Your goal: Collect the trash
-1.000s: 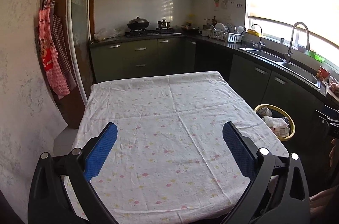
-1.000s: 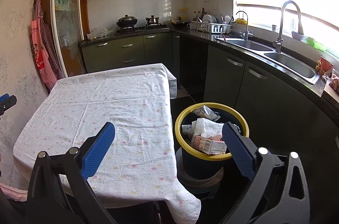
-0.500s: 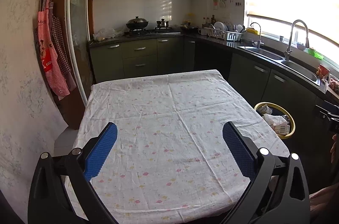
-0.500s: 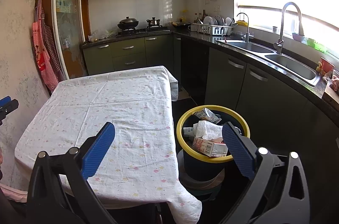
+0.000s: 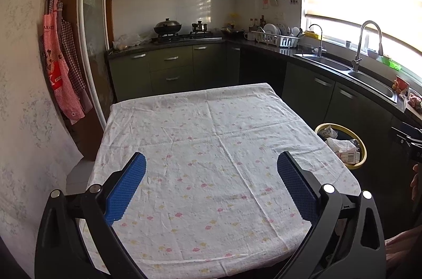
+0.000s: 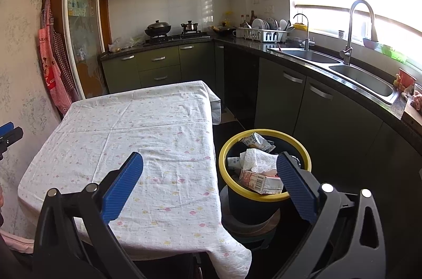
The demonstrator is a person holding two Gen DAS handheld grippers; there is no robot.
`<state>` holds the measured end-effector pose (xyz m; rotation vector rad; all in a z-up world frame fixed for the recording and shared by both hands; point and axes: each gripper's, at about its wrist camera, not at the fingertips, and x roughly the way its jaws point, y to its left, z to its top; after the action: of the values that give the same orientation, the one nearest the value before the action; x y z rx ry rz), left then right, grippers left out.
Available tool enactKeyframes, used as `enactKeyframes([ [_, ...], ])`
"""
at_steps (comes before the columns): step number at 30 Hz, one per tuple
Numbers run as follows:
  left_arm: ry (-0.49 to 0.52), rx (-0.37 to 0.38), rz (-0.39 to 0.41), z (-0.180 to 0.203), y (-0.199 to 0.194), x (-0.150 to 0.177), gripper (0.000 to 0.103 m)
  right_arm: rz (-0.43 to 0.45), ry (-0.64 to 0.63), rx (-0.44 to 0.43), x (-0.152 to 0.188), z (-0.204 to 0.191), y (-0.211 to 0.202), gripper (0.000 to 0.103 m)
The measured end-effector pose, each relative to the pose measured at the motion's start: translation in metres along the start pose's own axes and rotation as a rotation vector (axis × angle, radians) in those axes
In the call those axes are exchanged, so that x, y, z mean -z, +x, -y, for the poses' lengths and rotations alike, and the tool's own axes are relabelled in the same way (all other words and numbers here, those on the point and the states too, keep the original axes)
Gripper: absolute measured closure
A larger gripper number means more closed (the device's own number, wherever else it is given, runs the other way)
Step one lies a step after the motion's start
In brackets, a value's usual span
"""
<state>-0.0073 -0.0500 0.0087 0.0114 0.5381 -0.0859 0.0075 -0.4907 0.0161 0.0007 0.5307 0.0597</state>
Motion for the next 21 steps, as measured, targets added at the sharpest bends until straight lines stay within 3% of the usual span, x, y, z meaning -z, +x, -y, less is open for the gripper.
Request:
enactKeyframes([
  [21, -0.001, 0.024, -0.039, 0.002, 0.014, 0.008, 0.005, -0.016, 0.002, -0.012, 0.005, -0.005, 0.009, 0.007],
])
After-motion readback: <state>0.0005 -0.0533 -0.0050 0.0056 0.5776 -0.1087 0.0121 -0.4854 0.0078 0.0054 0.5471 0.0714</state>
